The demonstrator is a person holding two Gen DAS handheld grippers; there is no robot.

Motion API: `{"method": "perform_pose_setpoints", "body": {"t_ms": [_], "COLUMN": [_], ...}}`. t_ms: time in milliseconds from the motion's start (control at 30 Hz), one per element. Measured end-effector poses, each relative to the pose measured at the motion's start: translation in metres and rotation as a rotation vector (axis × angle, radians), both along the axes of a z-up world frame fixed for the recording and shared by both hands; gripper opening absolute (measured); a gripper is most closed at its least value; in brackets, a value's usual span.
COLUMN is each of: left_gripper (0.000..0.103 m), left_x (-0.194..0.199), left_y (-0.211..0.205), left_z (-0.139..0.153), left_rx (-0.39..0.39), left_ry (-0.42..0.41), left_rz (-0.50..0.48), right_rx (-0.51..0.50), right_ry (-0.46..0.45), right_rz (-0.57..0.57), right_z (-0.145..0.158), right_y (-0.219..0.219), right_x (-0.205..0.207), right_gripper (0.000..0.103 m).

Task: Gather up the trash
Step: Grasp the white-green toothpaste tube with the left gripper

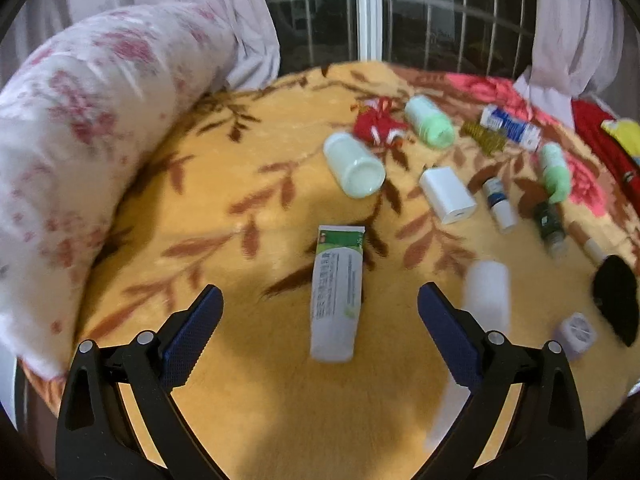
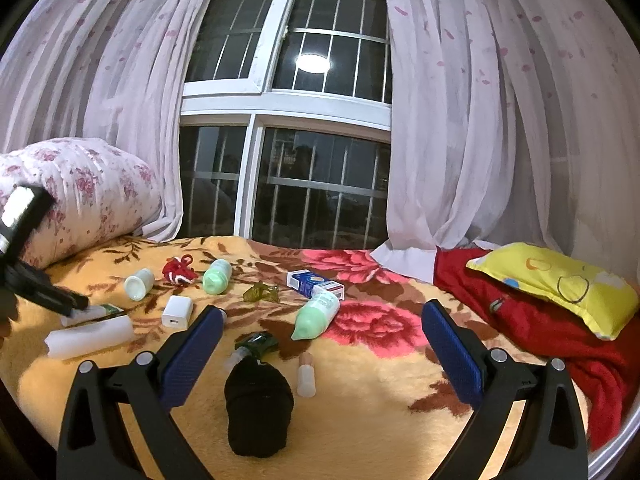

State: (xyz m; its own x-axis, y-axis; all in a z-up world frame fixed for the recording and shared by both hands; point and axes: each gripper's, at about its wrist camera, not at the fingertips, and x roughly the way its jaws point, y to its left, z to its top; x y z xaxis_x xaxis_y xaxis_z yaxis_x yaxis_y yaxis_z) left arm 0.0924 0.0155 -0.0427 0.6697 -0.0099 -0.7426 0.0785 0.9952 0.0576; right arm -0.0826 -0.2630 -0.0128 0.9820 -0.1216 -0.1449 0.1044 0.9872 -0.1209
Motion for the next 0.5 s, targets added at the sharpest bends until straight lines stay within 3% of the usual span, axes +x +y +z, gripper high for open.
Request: {"method": "perform_pose_setpoints", "body": {"t_ms": [67,100,133,200,500], "left_gripper": [0.09,0.076,0.069,0.03,0.03], "left_x": [0.012,0.018,0.024,0.032,0.004], "left_y": [0.0,0.0,0.004,0.014,0.013], "left_z": [-0.011,-0.017,-0.023,-0.028,-0.019], "left_rx": [-0.01,-0.02,-0.071,-0.145,-0.094], "left_ry": [0.039,0.056,0.076,0.097,0.016], "left_rz": [-0.006,-0.009,-0.027,-0.017,-0.045], "right_rx": [0.014,0.017,0.019,0.02,0.032], "right_ry": [-0.002,-0.003,-0.003,0.0,0.041], "right_rz": [0.0,0.0,0.0,0.002,0.016], "right_z": [0.0,0.0,0.0,0.0,-0.005], "right_y": [-0.001,-0.003,-0.004,-0.004,-0.006], "right_x": [0.0,0.0,0.0,0.0,0.005], "right_gripper": [0.098,0.098,0.098,0.098,0.098]}}
